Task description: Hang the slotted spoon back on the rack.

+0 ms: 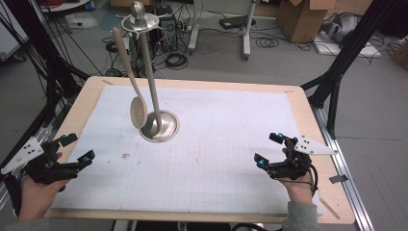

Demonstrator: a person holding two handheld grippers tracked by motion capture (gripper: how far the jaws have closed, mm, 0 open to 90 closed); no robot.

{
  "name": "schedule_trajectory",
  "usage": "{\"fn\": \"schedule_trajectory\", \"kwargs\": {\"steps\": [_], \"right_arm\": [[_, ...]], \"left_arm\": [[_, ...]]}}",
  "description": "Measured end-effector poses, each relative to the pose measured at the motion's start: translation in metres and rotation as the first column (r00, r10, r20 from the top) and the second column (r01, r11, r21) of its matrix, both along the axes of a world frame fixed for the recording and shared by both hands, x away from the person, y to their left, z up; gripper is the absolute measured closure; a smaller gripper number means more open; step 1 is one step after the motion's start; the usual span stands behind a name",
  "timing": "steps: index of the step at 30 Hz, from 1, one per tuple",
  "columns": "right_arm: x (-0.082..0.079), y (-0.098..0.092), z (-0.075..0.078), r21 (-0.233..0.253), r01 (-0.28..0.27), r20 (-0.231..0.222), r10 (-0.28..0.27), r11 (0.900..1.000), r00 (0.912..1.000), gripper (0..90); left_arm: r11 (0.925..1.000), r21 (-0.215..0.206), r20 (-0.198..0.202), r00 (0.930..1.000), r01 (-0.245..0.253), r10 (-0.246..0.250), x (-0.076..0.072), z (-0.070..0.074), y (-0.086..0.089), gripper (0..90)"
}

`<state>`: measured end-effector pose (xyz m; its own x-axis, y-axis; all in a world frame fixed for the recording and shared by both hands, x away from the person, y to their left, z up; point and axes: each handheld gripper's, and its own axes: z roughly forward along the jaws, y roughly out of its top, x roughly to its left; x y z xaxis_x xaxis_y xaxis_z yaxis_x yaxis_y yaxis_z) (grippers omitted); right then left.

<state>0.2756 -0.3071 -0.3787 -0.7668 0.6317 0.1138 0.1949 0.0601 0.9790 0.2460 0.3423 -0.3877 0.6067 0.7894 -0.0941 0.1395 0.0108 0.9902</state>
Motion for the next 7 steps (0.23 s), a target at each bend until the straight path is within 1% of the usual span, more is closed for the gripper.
{"fn": "schedule_trajectory", "kwargs": {"steps": [1, 2, 4, 7], "right_arm": [[-0.0002, -0.0001, 0.0, 0.001, 0.002, -0.005, -0.002, 1.0, 1.0, 0.8], [0.0003, 0.0, 0.0001, 0.0, 0.002, 0.003, -0.002, 1.0, 1.0, 0.8], [0.0004, 0.0015, 0.0002, 0.001, 0.002, 0.001, -0.002, 1.0, 1.0, 0.8], [0.0018, 0.0054, -0.0007, -0.017, -0.012, 0.0, 0.012, 1.0, 0.9999, 0.8]], "left_arm": [[1.0, -0.001, 0.0, 1.0, -0.001, 0.001, 0.0004, -0.0005, -0.0001, 6.3], [1.0, 0.004, -0.004, 1.0, -0.002, 0.002, 0.0006, -0.0011, -0.0001, 6.3], [1.0, 0.005, -0.007, 1.0, -0.007, 0.007, 0.0009, -0.0019, -0.0005, 6.3], [0.9999, 0.007, -0.012, 0.9999, -0.009, 0.009, 0.0013, -0.0025, -0.0014, 6.3]]}}
